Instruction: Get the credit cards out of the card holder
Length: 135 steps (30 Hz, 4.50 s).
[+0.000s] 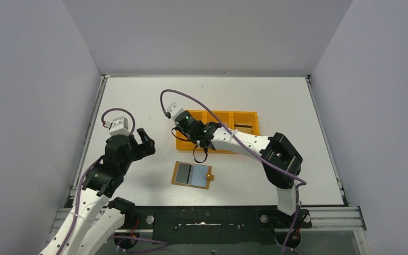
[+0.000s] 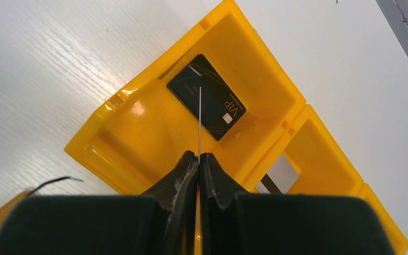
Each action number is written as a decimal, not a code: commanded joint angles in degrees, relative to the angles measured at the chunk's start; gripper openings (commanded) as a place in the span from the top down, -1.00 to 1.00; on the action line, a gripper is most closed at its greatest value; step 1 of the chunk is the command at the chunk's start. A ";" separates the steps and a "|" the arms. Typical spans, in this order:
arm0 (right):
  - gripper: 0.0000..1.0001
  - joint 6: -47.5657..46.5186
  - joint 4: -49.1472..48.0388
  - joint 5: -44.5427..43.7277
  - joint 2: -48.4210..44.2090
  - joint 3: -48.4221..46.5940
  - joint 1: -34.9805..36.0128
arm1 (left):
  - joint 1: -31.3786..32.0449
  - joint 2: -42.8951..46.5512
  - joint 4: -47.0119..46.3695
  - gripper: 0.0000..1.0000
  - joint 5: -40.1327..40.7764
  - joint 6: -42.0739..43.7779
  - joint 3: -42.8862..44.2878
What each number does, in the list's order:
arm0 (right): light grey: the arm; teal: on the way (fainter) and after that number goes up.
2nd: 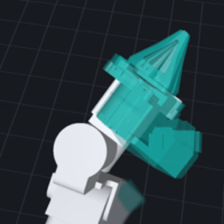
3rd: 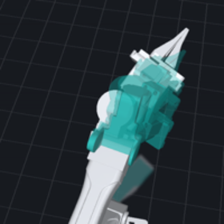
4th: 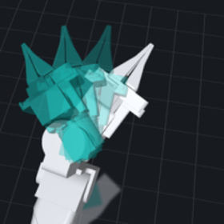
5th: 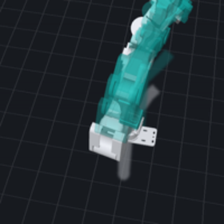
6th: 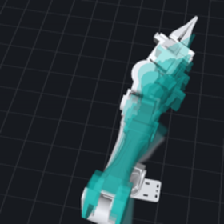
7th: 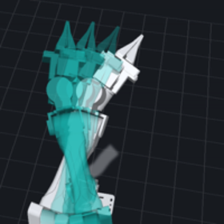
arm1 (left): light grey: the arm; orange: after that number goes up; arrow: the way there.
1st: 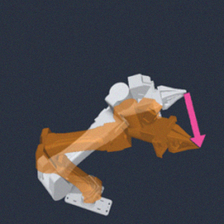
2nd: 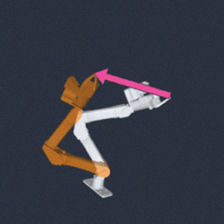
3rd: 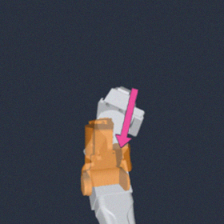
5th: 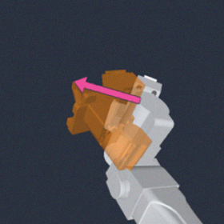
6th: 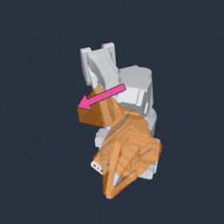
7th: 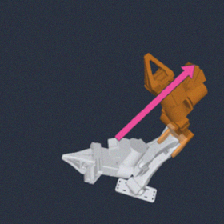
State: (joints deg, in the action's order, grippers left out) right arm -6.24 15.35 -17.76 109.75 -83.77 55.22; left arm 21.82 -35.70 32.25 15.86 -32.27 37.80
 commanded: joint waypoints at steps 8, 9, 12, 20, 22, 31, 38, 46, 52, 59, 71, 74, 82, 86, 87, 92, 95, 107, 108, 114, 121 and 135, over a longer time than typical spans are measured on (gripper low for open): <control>1.00 4.53 2.58 -5.75 -2.43 0.79 -1.74 | -1.40 -2.07 -3.24 -0.80 -2.50 1.42 0.68; 1.00 4.52 3.11 -5.98 -2.38 0.84 -1.70 | -1.43 -2.05 -3.25 -0.81 -2.57 1.42 0.69; 1.00 4.60 3.95 -6.18 -2.62 1.34 -1.70 | -1.43 -2.12 -3.43 -0.81 -2.84 1.42 0.55; 1.00 -1.48 -1.05 1.09 -2.60 1.95 -1.69 | -1.85 -2.49 -3.49 -0.81 -3.19 1.47 0.52; 1.00 -5.59 -3.27 3.03 -1.90 2.05 -1.94 | -1.87 -2.49 -3.51 -0.81 -3.32 1.50 0.51; 1.00 -24.02 -12.43 9.70 -1.15 5.15 -3.23 | -2.06 -2.05 -3.17 -0.81 -2.75 1.43 0.61; 1.00 -34.69 -12.65 13.83 -0.11 5.66 -4.50 | -2.12 -1.21 -3.07 -0.81 -2.25 1.16 0.52; 1.00 -41.56 -10.86 15.64 3.49 3.02 -6.12 | -2.13 -1.11 -2.99 -0.81 -2.17 1.17 0.56; 1.00 -43.25 -10.86 14.04 7.02 -0.50 -6.91 | -2.29 -0.86 -2.66 -0.81 -1.31 1.08 0.67; 1.00 -43.07 -11.82 13.24 8.61 -0.67 -7.59 | -2.66 1.84 -0.97 -0.81 2.19 -0.02 1.51; 0.73 -43.20 -8.14 16.55 9.53 -0.64 -8.01 | -2.75 6.13 -0.17 -0.81 5.42 -1.30 1.22; 0.65 -43.07 -7.05 17.07 9.63 -0.91 -8.11 | -2.75 6.00 -0.34 -0.80 5.18 -1.16 1.15; 0.58 -41.37 -5.08 18.10 9.14 -1.08 -8.81 | -2.75 5.83 -0.46 -0.81 4.89 -1.08 1.04; 0.55 -39.52 -5.74 17.89 8.60 -1.05 -8.95 | -2.75 5.69 -0.66 -0.81 4.76 -1.04 0.96; 0.54 -38.79 -6.14 17.83 8.48 -1.05 -8.99 | -2.75 5.58 -0.64 -0.81 4.72 -1.04 0.90; 0.50 -34.42 -8.41 17.86 7.03 -1.64 -8.99 | -2.73 5.34 -0.62 -0.81 4.65 -1.03 0.96; 0.45 -31.95 -9.59 18.84 5.59 -1.90 -8.99 | -2.75 5.14 -0.73 -0.80 4.38 -0.99 0.91; 0.37 -21.68 -13.32 14.96 -0.88 2.03 -9.45 | -2.75 4.11 -0.96 -0.81 3.59 -0.65 0.87; 0.36 -18.38 -13.28 15.51 -2.04 2.49 -9.43 | -2.75 4.00 -1.01 -0.80 3.59 -0.68 0.85; 0.28 13.85 -6.17 19.61 -10.50 2.89 -9.47 | -2.84 3.63 -0.88 -0.81 3.66 -0.70 0.87; 0.20 45.01 -5.79 15.44 -17.52 16.67 -3.00 | -3.00 2.76 -1.05 -0.81 3.19 -0.62 0.87; 0.29 63.13 -6.65 8.94 -12.93 24.13 7.30 | -3.52 0.45 -1.32 -0.80 2.00 -0.49 0.78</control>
State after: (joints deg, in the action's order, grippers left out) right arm 52.21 11.44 -6.85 94.39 -58.37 62.57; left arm 18.90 -34.74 33.26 18.83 -32.99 37.74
